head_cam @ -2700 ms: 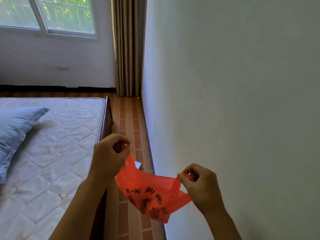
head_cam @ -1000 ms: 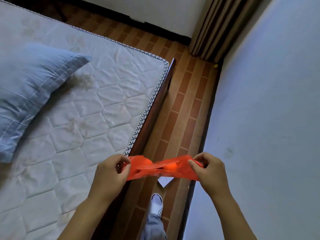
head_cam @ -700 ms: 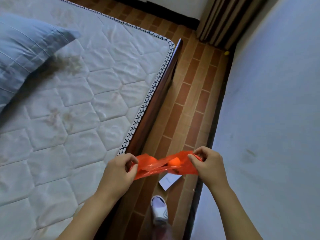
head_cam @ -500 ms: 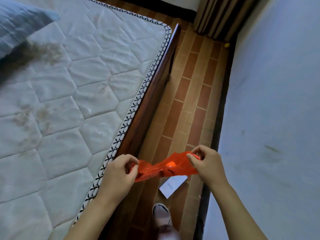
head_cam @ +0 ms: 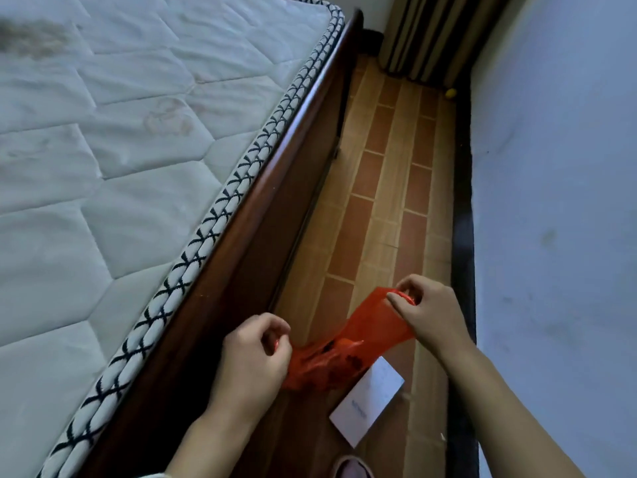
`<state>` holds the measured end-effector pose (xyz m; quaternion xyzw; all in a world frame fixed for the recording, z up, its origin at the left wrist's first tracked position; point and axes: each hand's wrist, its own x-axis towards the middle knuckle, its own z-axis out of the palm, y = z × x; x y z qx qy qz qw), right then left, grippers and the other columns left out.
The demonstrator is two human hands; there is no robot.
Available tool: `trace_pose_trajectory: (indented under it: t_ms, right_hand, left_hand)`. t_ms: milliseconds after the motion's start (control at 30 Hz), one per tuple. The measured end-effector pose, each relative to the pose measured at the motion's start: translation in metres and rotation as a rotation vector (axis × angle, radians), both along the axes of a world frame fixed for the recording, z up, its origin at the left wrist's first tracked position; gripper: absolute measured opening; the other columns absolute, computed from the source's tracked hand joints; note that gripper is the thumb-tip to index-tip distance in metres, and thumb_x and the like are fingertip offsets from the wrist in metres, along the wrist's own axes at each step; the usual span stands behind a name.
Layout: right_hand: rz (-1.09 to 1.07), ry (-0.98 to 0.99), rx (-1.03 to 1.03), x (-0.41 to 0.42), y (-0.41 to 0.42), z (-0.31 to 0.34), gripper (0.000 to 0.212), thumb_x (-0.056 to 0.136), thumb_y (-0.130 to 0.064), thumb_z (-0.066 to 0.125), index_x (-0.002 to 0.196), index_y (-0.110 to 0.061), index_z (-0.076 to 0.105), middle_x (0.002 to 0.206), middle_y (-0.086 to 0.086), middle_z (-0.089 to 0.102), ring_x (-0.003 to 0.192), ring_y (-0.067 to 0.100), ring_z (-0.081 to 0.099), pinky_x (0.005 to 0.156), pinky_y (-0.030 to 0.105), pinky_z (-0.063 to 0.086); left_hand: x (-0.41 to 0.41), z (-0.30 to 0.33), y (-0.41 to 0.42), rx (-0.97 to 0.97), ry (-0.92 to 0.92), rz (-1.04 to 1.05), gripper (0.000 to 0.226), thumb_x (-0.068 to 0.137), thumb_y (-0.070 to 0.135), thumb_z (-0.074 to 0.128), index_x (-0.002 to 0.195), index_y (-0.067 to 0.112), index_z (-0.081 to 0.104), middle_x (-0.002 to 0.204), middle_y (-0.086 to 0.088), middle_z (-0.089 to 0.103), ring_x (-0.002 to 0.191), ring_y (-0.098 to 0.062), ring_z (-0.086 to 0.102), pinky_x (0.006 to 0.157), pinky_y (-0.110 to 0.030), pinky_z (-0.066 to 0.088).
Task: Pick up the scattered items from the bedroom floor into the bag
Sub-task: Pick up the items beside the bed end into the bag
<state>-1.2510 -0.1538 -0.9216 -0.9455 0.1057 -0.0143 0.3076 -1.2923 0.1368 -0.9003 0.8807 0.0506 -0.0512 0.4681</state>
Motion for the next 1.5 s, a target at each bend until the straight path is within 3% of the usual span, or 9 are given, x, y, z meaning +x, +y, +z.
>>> trace_pose_trajectory:
  t_ms: [167, 300, 533, 733, 1000, 1233, 1333, 1433, 1500]
  right_hand:
    - [-0.031, -0.276, -0.199, -0.012, 0.023, -0.008, 0.034, 0.085, -0.017, 0.08, 0.118, -0.017, 0.071, 0.108, -0.003, 0.059, 0.097, 0.015, 0.06, 0.087, 0.041, 0.057]
    - [0.296, -0.443, -0.377, -0.026, 0.056, -0.012, 0.034, 0.084, -0.019, 0.082, 0.117, -0.014, 0.074, 0.122, 0.006, 0.062, 0.118, 0.025, 0.056, 0.101, 0.043, 0.044]
    - [0.587, -0.213, -0.324, -0.047, 0.081, -0.088, 0.034, 0.077, -0.017, 0.085, 0.109, -0.019, 0.075, 0.114, -0.001, 0.068, 0.1, 0.021, 0.066, 0.08, 0.041, 0.057]
    - [0.576, -0.05, -0.39, -0.092, 0.074, -0.138, 0.052, 0.077, -0.025, 0.08, 0.127, -0.028, 0.068, 0.132, -0.002, 0.065, 0.119, 0.024, 0.063, 0.089, 0.041, 0.051]
    - [0.522, -0.323, -0.29, -0.091, 0.058, -0.139, 0.02, 0.088, -0.021, 0.075, 0.107, -0.025, 0.077, 0.113, -0.007, 0.072, 0.106, 0.016, 0.065, 0.09, 0.035, 0.046]
    - [0.336, -0.363, -0.228, -0.116, 0.051, -0.166, 0.024, 0.088, -0.017, 0.059, 0.099, -0.023, 0.08, 0.107, -0.008, 0.076, 0.099, 0.016, 0.067, 0.088, 0.03, 0.046]
    - [0.316, -0.18, -0.205, -0.119, 0.042, -0.176, 0.04, 0.081, -0.022, 0.043, 0.095, -0.028, 0.08, 0.098, -0.012, 0.075, 0.09, 0.018, 0.069, 0.074, 0.033, 0.056]
    - [0.265, 0.158, -0.265, -0.119, 0.037, -0.181, 0.012, 0.073, -0.017, 0.066, 0.075, -0.027, 0.072, 0.076, -0.005, 0.07, 0.064, 0.021, 0.061, 0.054, 0.032, 0.051]
    - [0.23, 0.322, -0.332, -0.122, 0.039, -0.18, 0.027, 0.065, -0.006, 0.079, 0.061, -0.023, 0.057, 0.068, 0.004, 0.065, 0.056, 0.023, 0.049, 0.049, 0.035, 0.041]
  left_hand:
    - [-0.001, -0.014, -0.003, 0.122, -0.068, -0.046, 0.012, 0.09, 0.011, 0.069, 0.095, 0.021, 0.075, 0.087, 0.011, 0.064, 0.08, -0.005, 0.065, 0.073, -0.03, 0.058]
    - [-0.003, -0.021, 0.005, 0.137, -0.069, -0.02, 0.012, 0.091, 0.008, 0.065, 0.096, 0.013, 0.075, 0.09, 0.003, 0.066, 0.082, -0.012, 0.067, 0.075, -0.032, 0.059]
    - [-0.016, -0.028, 0.007, 0.254, -0.151, -0.059, 0.011, 0.094, 0.015, 0.065, 0.099, 0.015, 0.075, 0.1, 0.001, 0.064, 0.087, -0.019, 0.068, 0.075, -0.038, 0.061]
    - [-0.018, -0.034, 0.008, 0.318, -0.219, -0.096, 0.008, 0.094, 0.018, 0.071, 0.101, 0.017, 0.075, 0.106, 0.005, 0.058, 0.092, -0.013, 0.061, 0.076, -0.024, 0.057]
    - [-0.002, -0.023, -0.02, 0.62, -0.545, -0.537, 0.014, 0.086, 0.023, 0.077, 0.1, 0.027, 0.077, 0.13, 0.005, 0.065, 0.139, -0.022, 0.049, 0.117, -0.052, 0.041]
    - [0.015, -0.083, -0.058, 1.015, 0.05, -0.954, 0.051, 0.101, 0.028, 0.054, 0.151, 0.028, 0.049, 0.164, 0.0, 0.034, 0.156, -0.028, 0.02, 0.125, -0.056, 0.024]
    - [0.016, -0.118, -0.05, 1.062, 0.091, -0.948, 0.054, 0.101, 0.025, 0.055, 0.154, 0.025, 0.044, 0.166, 0.0, 0.03, 0.155, -0.028, 0.023, 0.122, -0.051, 0.03]
    - [0.033, -0.149, -0.034, 1.068, 0.111, -0.867, 0.053, 0.105, 0.029, 0.05, 0.156, 0.024, 0.041, 0.168, 0.001, 0.028, 0.157, -0.028, 0.02, 0.124, -0.051, 0.028]
    - [0.04, -0.166, -0.024, 1.057, 0.121, -0.8, 0.053, 0.106, 0.023, 0.044, 0.158, 0.023, 0.037, 0.171, 0.001, 0.022, 0.16, -0.029, 0.014, 0.126, -0.053, 0.023]
